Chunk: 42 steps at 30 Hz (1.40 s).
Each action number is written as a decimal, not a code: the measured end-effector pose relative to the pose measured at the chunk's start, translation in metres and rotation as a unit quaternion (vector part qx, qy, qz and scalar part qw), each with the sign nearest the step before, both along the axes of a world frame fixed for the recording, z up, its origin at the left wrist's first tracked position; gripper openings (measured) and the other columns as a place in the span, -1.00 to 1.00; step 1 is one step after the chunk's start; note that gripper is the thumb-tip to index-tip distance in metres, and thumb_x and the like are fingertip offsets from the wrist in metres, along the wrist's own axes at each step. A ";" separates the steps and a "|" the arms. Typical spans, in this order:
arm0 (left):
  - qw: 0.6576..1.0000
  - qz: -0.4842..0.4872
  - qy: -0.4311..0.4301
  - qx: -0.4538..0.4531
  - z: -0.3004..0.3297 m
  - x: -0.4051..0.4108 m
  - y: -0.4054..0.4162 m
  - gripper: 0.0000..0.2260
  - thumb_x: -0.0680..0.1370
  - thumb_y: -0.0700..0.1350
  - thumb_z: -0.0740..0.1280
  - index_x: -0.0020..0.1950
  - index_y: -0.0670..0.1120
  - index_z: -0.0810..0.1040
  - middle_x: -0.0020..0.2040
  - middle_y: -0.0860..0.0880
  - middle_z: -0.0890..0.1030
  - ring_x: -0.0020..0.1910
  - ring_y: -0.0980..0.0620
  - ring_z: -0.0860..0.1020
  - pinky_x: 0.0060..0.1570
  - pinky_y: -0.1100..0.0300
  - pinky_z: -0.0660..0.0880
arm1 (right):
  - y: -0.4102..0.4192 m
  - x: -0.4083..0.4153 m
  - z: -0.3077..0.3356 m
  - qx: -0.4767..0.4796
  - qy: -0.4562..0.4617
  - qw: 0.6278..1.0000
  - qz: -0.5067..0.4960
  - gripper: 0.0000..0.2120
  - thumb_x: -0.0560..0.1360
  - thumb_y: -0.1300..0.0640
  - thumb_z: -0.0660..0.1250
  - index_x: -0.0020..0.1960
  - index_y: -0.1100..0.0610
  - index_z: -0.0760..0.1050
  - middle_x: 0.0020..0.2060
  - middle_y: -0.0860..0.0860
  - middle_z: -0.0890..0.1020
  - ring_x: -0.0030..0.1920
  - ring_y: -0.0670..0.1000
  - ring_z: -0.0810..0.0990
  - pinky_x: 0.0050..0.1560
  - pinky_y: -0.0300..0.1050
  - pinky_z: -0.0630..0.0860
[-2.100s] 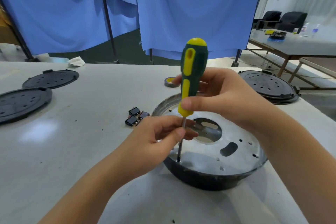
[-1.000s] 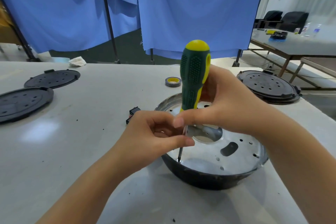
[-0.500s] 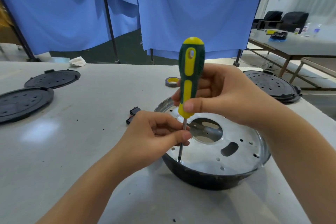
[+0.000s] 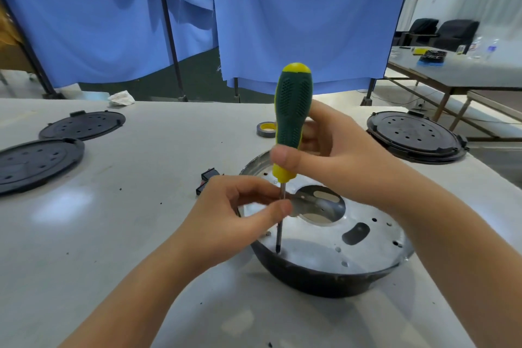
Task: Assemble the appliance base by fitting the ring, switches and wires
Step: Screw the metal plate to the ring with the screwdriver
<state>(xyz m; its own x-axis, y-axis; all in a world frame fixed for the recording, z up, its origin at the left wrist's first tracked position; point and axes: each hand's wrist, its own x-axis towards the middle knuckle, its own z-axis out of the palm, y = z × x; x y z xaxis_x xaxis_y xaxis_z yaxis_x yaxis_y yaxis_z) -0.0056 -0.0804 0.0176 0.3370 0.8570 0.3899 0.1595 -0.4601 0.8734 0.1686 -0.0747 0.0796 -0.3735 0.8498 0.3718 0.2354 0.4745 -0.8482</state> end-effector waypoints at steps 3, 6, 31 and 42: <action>0.998 0.050 -0.018 0.024 0.000 -0.007 0.009 -0.80 0.45 0.06 0.37 0.04 0.12 0.66 -0.01 0.11 0.69 0.07 0.12 0.62 0.08 0.26 0.52 | 0.002 0.005 0.000 -0.080 0.063 0.991 0.089 -0.60 0.47 0.20 0.31 0.30 0.16 0.40 0.08 0.12 0.65 0.11 0.05 0.64 0.15 -0.07 0.56; 0.990 0.136 -0.021 -0.032 -0.005 -0.011 0.025 -0.72 0.51 -0.01 0.37 0.21 0.07 0.54 0.15 0.10 0.63 0.17 0.14 0.56 0.22 0.09 0.50 | 0.003 0.007 0.000 -0.108 0.098 0.980 0.132 -0.59 0.49 0.31 0.23 0.33 0.17 0.38 0.08 0.08 0.66 0.14 0.06 0.62 0.11 -0.11 0.54; 0.957 0.121 0.137 -0.223 -0.024 -0.002 0.033 -0.19 0.44 -0.29 0.35 0.55 0.16 0.04 0.32 0.11 0.38 0.24 0.07 0.42 0.00 0.27 0.40 | -0.004 0.007 0.005 -0.080 0.042 0.991 0.101 -0.68 0.46 0.27 0.38 0.18 0.15 0.43 0.08 0.07 0.67 0.09 0.04 0.65 0.13 -0.06 0.58; 0.956 0.128 0.145 -0.220 -0.024 -0.002 0.033 -0.19 0.44 -0.27 0.35 0.55 0.16 0.03 0.38 0.09 0.36 0.26 0.05 0.40 0.15 0.18 0.38 | -0.001 0.007 0.005 0.011 0.022 0.999 -0.023 -0.59 0.22 0.08 0.55 -0.02 0.15 0.49 -0.22 0.02 0.70 -0.19 0.00 0.70 -0.18 -0.19 0.63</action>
